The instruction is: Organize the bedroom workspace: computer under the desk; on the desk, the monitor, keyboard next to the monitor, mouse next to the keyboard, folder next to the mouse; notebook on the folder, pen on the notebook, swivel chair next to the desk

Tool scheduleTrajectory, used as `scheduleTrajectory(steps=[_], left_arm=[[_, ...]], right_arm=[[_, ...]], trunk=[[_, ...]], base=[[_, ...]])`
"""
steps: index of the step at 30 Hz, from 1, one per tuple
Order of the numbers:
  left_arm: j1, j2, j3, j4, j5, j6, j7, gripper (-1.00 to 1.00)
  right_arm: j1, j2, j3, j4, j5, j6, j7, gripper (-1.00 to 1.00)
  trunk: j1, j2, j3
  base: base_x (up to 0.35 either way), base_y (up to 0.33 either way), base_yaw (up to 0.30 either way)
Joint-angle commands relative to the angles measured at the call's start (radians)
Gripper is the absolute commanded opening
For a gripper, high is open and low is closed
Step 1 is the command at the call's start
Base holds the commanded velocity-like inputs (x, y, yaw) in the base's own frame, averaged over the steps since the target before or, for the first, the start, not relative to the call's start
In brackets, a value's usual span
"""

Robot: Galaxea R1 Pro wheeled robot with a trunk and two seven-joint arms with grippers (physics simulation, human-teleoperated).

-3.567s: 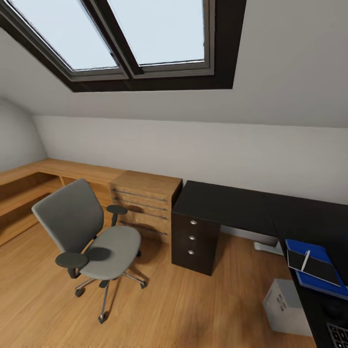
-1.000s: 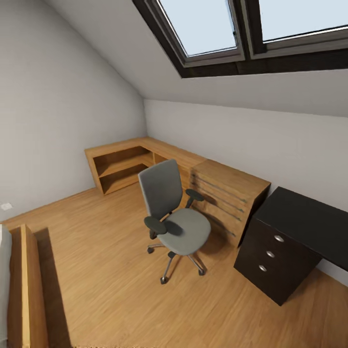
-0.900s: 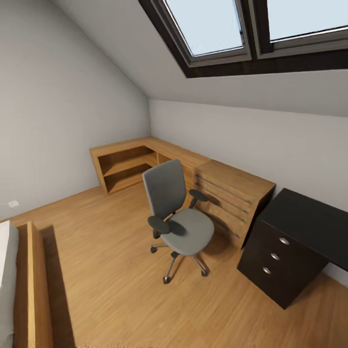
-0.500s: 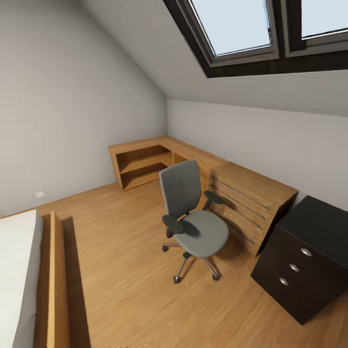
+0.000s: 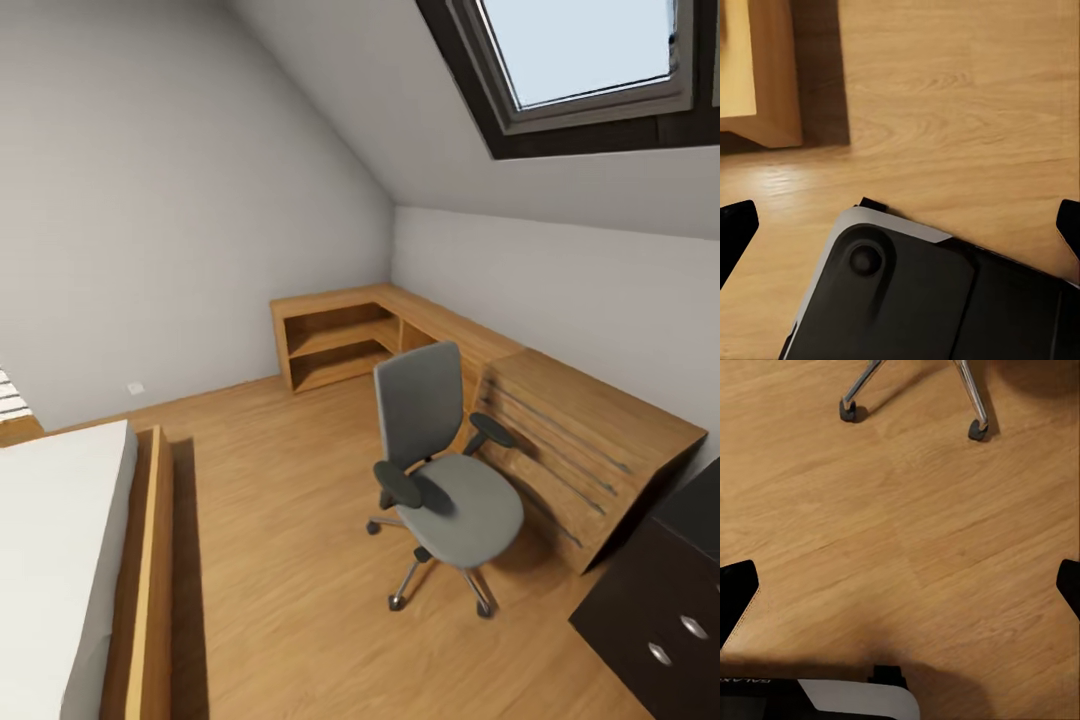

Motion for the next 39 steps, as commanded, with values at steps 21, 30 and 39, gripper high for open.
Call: scheduleTrajectory(steps=[21,30,39], left_arm=[[0.001,-0.001,0.003,-0.002,0.006,0.0,-0.005,1.0],[0.001,-0.001,0.003,-0.002,0.006,0.0,-0.005,1.0],[0.001,-0.002,0.004,-0.002,0.006,-0.001,-0.006,1.0]], right_arm=[[0.0,0.001,0.009,0.002,-0.004,-0.003,-0.004,1.0],[0.0,0.001,0.009,0.002,-0.003,-0.003,-0.004,1.0],[0.001,0.001,0.009,0.002,-0.003,-0.003,-0.004,1.0]], trunk=[[0.001,-0.002,-0.002],[0.001,-0.002,-0.002],[0.001,-0.002,-0.002]], base=[[0.114,-0.053,0.282],[0.166,-0.233,0.283],[0.073,-0.082,0.283]])
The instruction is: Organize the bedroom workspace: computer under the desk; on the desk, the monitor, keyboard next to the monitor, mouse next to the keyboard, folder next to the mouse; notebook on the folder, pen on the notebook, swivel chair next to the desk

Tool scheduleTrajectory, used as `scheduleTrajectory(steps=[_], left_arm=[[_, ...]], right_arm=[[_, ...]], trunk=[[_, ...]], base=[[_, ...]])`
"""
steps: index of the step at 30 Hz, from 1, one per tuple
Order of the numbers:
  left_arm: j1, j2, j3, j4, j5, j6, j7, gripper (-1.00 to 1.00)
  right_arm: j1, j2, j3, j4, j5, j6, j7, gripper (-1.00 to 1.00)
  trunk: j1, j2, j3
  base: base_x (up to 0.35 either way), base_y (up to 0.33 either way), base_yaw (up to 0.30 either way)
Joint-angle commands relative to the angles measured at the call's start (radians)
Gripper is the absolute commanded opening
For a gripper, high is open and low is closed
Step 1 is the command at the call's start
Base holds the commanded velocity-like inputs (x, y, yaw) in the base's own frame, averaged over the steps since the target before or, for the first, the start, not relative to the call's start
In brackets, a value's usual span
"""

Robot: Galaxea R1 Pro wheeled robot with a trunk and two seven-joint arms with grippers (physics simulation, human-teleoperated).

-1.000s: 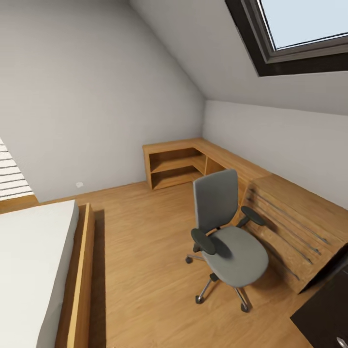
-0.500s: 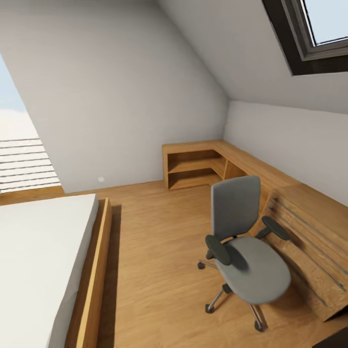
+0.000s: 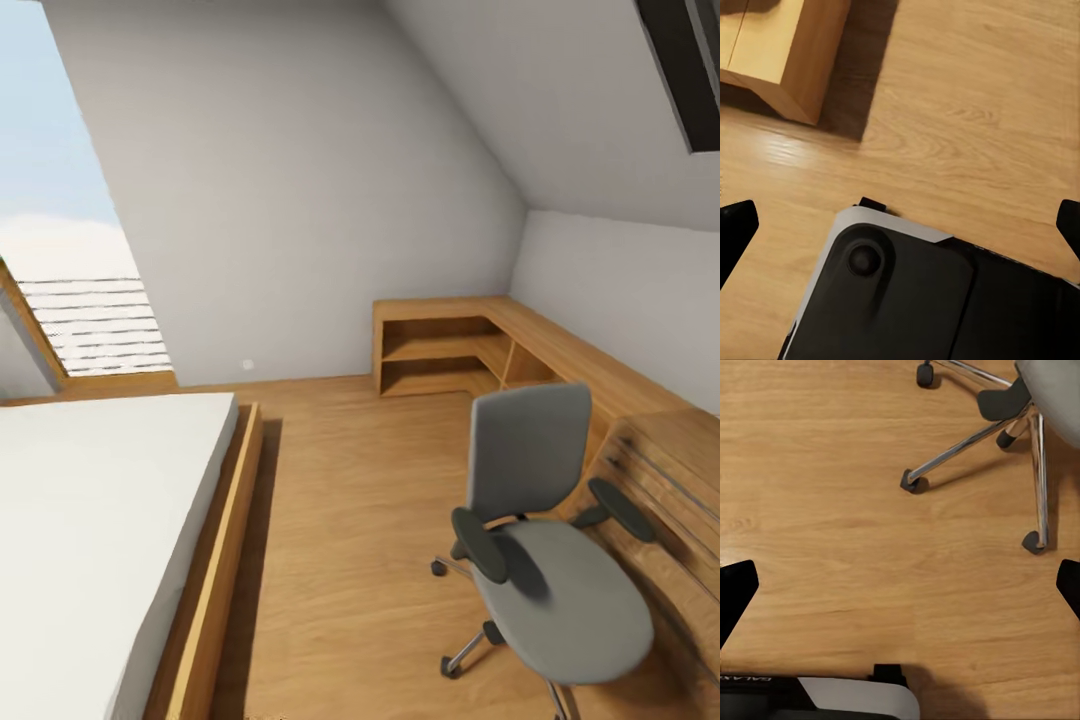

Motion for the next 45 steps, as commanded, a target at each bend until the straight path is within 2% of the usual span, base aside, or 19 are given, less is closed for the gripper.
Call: scheduleTrajectory(steps=[1,26,39,45], left_arm=[[0.001,-0.001,0.004,-0.002,0.006,0.0,-0.005,1.0],[0.001,-0.002,0.004,-0.002,0.006,0.001,-0.005,1.0],[0.0,-0.002,-0.001,-0.002,0.005,0.001,-0.005,1.0],[0.0,-0.002,-0.036,-0.003,-0.005,-0.002,-0.005,1.0]], right_arm=[[-0.001,0.001,0.009,0.002,-0.004,-0.003,-0.004,1.0],[-0.001,0.0,0.009,0.002,-0.003,-0.003,-0.004,1.0],[-0.001,-0.003,0.008,0.002,-0.003,-0.002,-0.004,1.0],[-0.001,-0.004,0.007,0.002,-0.004,-0.003,-0.004,1.0]], trunk=[[0.001,-0.002,-0.002],[0.001,-0.002,-0.012],[0.001,-0.002,-0.011],[0.001,-0.002,-0.007]], base=[[0.02,-0.023,0.282],[0.025,-0.004,0.265],[0.001,0.0,-0.001],[0.0,0.0,-0.197]])
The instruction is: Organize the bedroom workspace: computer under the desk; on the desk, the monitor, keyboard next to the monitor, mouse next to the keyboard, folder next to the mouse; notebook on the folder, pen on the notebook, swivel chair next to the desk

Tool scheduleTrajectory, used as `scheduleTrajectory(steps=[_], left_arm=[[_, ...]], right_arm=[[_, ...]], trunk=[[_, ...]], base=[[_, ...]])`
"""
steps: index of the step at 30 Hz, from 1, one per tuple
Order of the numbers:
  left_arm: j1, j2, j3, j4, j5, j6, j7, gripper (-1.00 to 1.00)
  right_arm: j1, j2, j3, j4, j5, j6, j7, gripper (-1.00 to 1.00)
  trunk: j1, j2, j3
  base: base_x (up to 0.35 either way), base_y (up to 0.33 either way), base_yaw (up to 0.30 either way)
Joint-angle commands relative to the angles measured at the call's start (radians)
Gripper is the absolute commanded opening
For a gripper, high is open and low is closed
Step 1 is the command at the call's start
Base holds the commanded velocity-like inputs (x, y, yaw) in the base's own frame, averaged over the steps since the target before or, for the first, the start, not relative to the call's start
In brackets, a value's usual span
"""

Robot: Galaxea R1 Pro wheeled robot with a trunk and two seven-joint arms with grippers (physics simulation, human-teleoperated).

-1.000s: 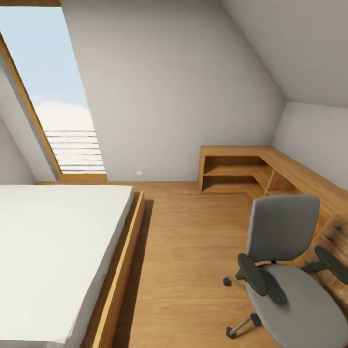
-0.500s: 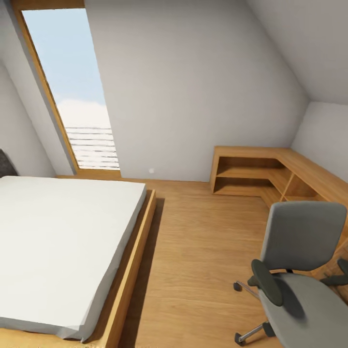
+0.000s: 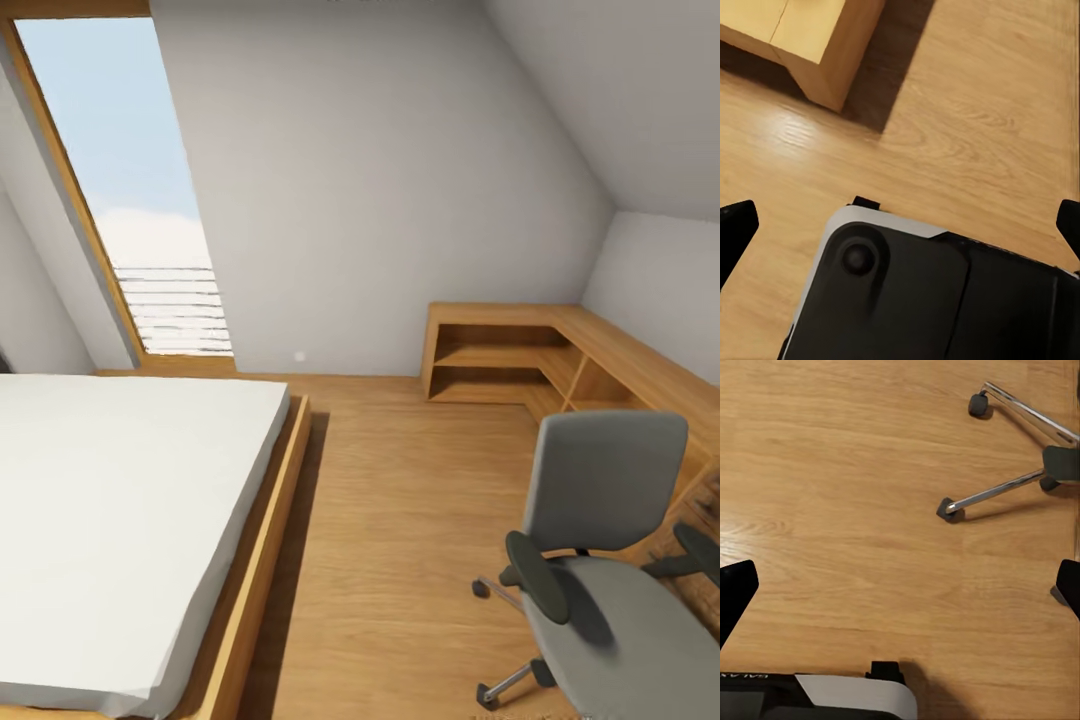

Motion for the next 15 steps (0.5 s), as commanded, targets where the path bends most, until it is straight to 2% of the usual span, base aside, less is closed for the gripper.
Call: scheduleTrajectory(steps=[1,5,9,15], left_arm=[[0.001,-0.001,-0.002,-0.002,-0.002,0.0,-0.005,1.0],[0.0,-0.002,-0.032,-0.006,-0.018,0.0,-0.004,1.0],[0.0,-0.003,-0.046,-0.021,-0.028,0.004,-0.002,1.0],[0.0,-0.005,-0.055,-0.067,-0.038,0.01,0.001,1.0]], right_arm=[[-0.001,0.001,0.008,0.002,-0.004,-0.003,-0.005,1.0],[-0.001,0.0,0.008,0.002,-0.004,-0.004,-0.005,1.0],[-0.001,0.0,0.008,0.002,-0.004,-0.004,-0.005,1.0],[-0.001,0.001,0.009,0.002,-0.004,-0.004,-0.005,1.0]], trunk=[[0.001,-0.002,-0.001],[0.001,-0.002,0.002],[0.001,-0.002,0.006],[0.001,-0.002,0.008]], base=[[0.0,0.0,-0.226],[0.0,0.0,-0.234],[0.0,0.0,-0.22],[0.0,0.0,-0.101]])
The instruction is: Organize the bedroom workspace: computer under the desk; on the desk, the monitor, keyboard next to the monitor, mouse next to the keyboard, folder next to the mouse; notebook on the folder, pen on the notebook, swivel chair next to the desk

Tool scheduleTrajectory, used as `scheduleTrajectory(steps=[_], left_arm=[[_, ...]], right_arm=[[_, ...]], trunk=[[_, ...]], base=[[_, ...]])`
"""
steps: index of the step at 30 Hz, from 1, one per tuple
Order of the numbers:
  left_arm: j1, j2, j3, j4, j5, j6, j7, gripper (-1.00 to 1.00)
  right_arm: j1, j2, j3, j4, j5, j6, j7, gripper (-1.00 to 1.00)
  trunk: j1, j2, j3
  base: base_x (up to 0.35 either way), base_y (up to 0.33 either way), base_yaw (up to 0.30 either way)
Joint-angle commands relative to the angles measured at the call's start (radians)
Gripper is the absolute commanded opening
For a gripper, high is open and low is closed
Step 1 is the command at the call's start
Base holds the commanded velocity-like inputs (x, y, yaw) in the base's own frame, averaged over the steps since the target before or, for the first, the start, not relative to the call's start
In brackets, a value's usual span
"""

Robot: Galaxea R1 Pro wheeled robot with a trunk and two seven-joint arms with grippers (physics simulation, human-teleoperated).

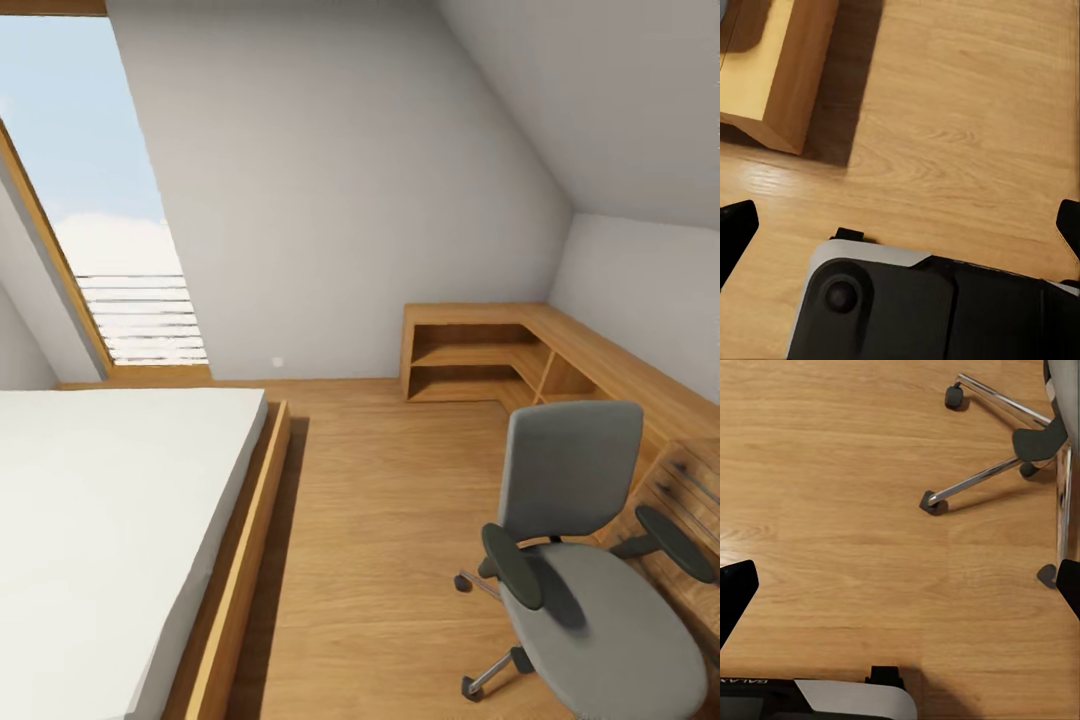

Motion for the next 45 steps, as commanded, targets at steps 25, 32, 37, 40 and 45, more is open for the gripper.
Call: scheduleTrajectory(steps=[25,32,37,40,45], left_arm=[[0.001,0.0,0.008,-0.233,-0.026,0.275,-0.001,1.0],[0.001,0.001,0.009,-0.183,-0.025,0.245,-0.005,1.0],[0.001,0.002,0.009,-0.155,-0.025,0.185,-0.006,1.0],[0.001,0.002,0.009,-0.141,-0.025,0.164,-0.006,1.0],[0.001,0.002,0.009,-0.128,-0.026,0.148,-0.006,1.0]], right_arm=[[-0.001,0.001,0.009,0.002,-0.004,-0.003,-0.005,1.0],[-0.001,0.0,0.008,0.002,-0.005,-0.003,-0.005,1.0],[-0.001,0.0,0.008,0.002,-0.005,-0.003,-0.005,1.0],[-0.001,0.0,0.008,0.002,-0.006,-0.003,-0.005,1.0],[-0.001,0.0,0.008,0.002,-0.006,-0.003,-0.005,1.0]], trunk=[[0.001,-0.002,-0.001],[0.001,-0.002,0.003],[0.001,-0.002,0.005],[0.001,-0.002,0.006],[0.001,-0.002,0.006]], base=[[0.0,0.0,-0.011],[0.0,0.0,-0.128],[0.0,0.0,-0.13],[0.004,0.0,-0.058],[0.112,0.025,-0.024]])
